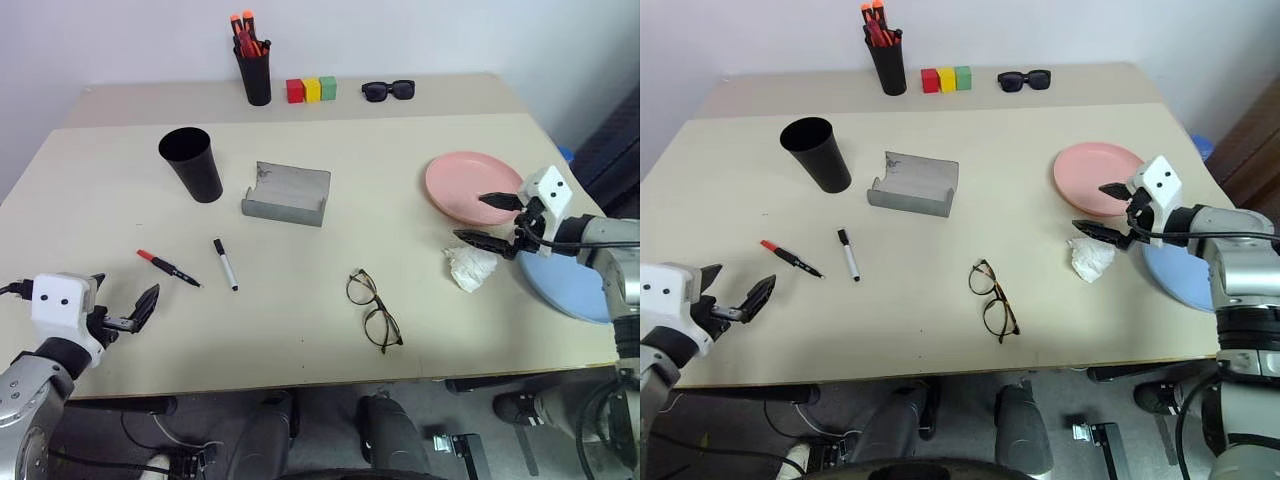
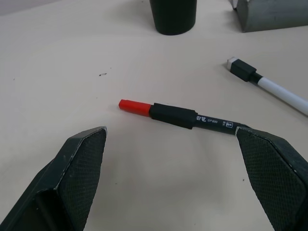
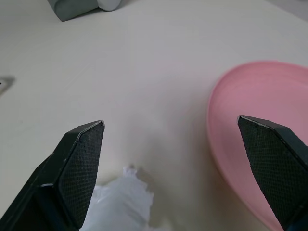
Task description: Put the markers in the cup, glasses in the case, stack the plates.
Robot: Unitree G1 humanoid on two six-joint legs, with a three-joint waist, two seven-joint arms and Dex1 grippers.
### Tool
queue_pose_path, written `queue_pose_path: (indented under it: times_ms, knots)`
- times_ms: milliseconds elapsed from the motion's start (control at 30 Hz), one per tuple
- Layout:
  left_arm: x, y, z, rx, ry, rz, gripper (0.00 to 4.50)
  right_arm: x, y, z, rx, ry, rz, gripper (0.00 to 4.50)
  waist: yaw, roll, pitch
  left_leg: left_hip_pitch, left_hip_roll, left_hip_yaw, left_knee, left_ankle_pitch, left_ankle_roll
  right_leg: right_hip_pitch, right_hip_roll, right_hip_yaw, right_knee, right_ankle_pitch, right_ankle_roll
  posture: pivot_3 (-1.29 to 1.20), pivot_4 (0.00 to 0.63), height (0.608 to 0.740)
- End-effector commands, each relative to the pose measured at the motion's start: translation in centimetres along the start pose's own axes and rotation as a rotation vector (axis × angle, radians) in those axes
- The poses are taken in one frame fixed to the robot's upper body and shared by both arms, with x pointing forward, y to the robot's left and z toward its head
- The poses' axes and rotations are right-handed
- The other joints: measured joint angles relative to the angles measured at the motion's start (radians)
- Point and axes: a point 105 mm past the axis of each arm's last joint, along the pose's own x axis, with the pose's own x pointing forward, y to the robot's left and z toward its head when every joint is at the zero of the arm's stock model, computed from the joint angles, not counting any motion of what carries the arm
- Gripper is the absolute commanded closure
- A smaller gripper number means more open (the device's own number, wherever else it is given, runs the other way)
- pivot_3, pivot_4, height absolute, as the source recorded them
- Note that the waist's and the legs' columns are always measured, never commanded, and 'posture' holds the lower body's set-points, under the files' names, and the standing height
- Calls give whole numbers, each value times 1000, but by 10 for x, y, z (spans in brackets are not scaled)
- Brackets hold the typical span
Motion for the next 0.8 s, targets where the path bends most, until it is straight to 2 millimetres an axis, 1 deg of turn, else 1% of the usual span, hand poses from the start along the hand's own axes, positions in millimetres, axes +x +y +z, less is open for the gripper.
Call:
queue_pose_path:
  times_ms: [33, 167, 333, 500, 567, 633, 700, 733, 767, 800]
  knots:
    - [-2, -2, 12, 8, -50, 18, 74, 4, -5, 15, -41, -35, -9, 0, 1, 0, 0, 0, 0, 0, 0, 0, 0, 0, 0, 0, 0, 0, 0, 0, 150, 740]
    - [-1, -3, 11, -5, -54, 42, 74, 11, -4, 18, -50, -45, -4, 0, 2, 0, 0, 0, 0, 1, 0, 1, 1, 0, 0, 0, 0, 0, 0, 0, 150, 740]
    - [3, -1, 10, -15, -53, 72, 74, 18, 3, 23, -61, -64, 17, 0, 2, 0, 0, 0, 0, 2, 0, 1, 1, 0, 0, 0, 0, 0, 0, 0, 150, 740]
    - [14, 3, 17, -48, -63, 163, 74, 32, 15, 32, -91, -101, 57, 0, 2, 0, 0, 0, 0, 2, 0, 1, 2, 0, 1, 0, 1, 0, 0, 0, 150, 740]
    - [22, -1, 21, -87, -64, 185, 74, 39, 22, 39, -102, -132, 69, 0, 2, 0, 0, 0, 0, 2, 1, 1, 2, 1, 2, 0, 1, 0, 0, 0, 150, 740]
    - [32, -7, 24, -120, -54, 197, 74, 46, 33, 47, -117, -163, 93, 0, 3, 0, 0, 0, 0, 2, 1, 1, 2, 1, 2, 0, 2, 1, 1, 0, 150, 740]
    - [46, -23, 25, -193, -28, 189, 74, 56, 49, 56, -124, -206, 133, 0, 4, 0, 0, 0, -1, 2, 2, 2, 2, 1, 2, 0, 3, 2, 4, 0, 150, 740]
    - [49, -26, 25, -210, -12, 192, 74, 59, 56, 59, -125, -218, 145, 0, 4, -1, 0, 0, -1, 2, 2, 2, 2, 1, 2, 0, 3, 3, 5, 0, 150, 740]
    - [55, -29, 24, -234, 20, 216, 74, 63, 66, 63, -131, -235, 163, 0, 3, -2, 0, 0, -1, 1, 3, 2, 2, 1, 2, 0, 4, 3, 6, 0, 150, 740]
    - [61, -34, 26, -251, 35, 231, 74, 66, 79, 67, -143, -249, 199, 0, 3, -2, 0, 0, -2, 1, 3, 2, 2, 1, 2, 0, 5, 4, 7, 0, 150, 740]
